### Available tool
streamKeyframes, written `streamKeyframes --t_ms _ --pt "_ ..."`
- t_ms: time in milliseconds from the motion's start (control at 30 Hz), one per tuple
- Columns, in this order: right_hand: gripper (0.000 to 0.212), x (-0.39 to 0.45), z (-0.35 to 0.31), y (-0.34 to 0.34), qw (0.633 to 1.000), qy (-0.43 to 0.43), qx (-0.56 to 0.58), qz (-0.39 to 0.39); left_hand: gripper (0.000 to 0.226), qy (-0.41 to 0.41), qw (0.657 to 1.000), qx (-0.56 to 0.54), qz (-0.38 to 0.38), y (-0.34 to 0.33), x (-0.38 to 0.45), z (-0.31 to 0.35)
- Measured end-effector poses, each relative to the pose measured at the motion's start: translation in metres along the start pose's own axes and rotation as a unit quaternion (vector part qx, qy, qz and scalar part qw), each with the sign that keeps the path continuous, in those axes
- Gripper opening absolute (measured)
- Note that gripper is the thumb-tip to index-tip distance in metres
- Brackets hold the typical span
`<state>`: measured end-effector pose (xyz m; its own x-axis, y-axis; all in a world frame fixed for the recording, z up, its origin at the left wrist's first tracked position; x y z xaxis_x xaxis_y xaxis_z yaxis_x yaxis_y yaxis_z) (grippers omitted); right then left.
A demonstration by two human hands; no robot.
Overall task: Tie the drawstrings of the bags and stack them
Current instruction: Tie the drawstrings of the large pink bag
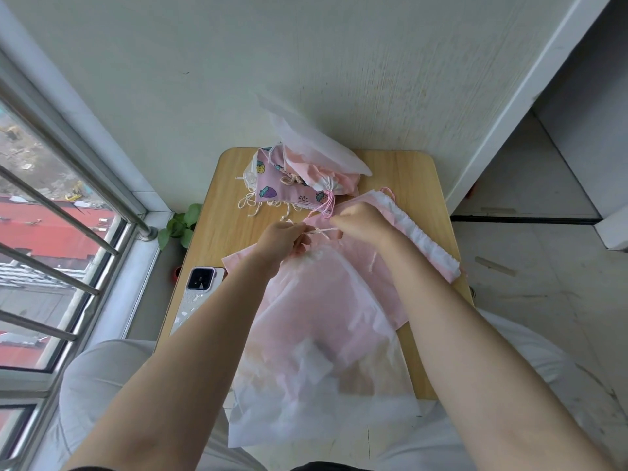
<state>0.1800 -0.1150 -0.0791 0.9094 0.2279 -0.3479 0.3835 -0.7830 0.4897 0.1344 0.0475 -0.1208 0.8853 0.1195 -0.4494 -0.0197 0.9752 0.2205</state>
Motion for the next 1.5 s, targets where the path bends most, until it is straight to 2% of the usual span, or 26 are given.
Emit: streamKeyframes --t_ms 100,200,267,400,500,567,600,700,900,1033,1133,1200,1267,1367,1500 --pt "0.026 -0.011 -0.007 -0.021 0.988 -0.014 0.008 -0.157 0.019 0.006 1.000 -0.019 -0.012 0.000 0.001 -0.003" --pt "0.023 -0.016 -0.009 -0.036 0.976 -0.021 -0.027 -0.215 0.014 0.009 1.000 -0.004 -0.001 0.003 0.003 -0.004" --pt "0.024 -0.016 -0.010 -0.042 0.978 -0.025 -0.035 -0.206 0.006 0.005 1.000 0.013 -0.010 0.005 0.003 -0.003" --pt "0.026 -0.014 -0.012 -0.049 0.982 -0.021 -0.041 -0.184 0.018 -0.023 0.997 0.072 -0.023 0.008 0.003 0.002" --pt "0.028 -0.002 -0.015 -0.037 0.993 0.028 -0.078 -0.080 0.004 -0.036 0.992 0.119 0.001 0.013 0.003 0.005" --pt "0.021 0.009 -0.011 -0.029 0.996 0.049 -0.076 -0.006 0.005 -0.046 0.984 0.169 0.020 0.015 0.003 0.008" --pt "0.022 0.013 -0.007 -0.030 0.998 0.041 -0.057 0.005 0.003 -0.055 0.980 0.190 0.023 0.015 0.003 0.008" --pt "0.034 0.014 0.006 -0.045 0.996 -0.001 0.080 -0.033 0.009 -0.089 0.967 0.237 0.034 0.016 0.002 0.011" --pt "0.021 0.020 0.017 -0.069 0.969 -0.048 0.222 -0.099 0.012 -0.152 0.942 0.288 0.078 0.024 0.002 0.012" --pt "0.020 0.027 0.020 -0.071 0.978 -0.025 0.169 -0.118 0.015 -0.174 0.933 0.297 0.108 0.025 0.003 0.013" --pt "0.024 0.030 0.022 -0.078 0.973 -0.031 0.155 -0.167 0.014 -0.183 0.936 0.276 0.118 0.024 0.005 0.011" --pt "0.028 0.034 0.025 -0.079 0.974 -0.040 0.142 -0.173 0.014 -0.180 0.941 0.261 0.118 0.024 0.006 0.009" --pt "0.023 0.034 0.024 -0.076 0.974 -0.049 0.146 -0.165 0.010 -0.175 0.949 0.236 0.117 0.025 0.007 0.006" --pt "0.011 0.031 0.023 -0.066 0.986 -0.060 0.108 -0.109 0.011 -0.161 0.958 0.206 0.115 0.025 0.008 0.004" --pt "0.028 0.041 0.030 -0.044 0.997 -0.039 0.050 0.038 0.006 -0.135 0.967 0.181 0.120 0.027 0.010 -0.002"
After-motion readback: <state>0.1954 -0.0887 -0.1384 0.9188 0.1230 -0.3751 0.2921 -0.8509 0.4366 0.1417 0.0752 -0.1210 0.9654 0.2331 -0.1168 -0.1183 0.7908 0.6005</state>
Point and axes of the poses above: each hand's wrist, its own x-axis towards the middle knuckle, its own y-axis out of the back of the hand, z = x × y, the point moved 7 cm from there along x, towards the middle knuckle, and after that the axes turned 10 degrees about x, right-handed, at the moved point
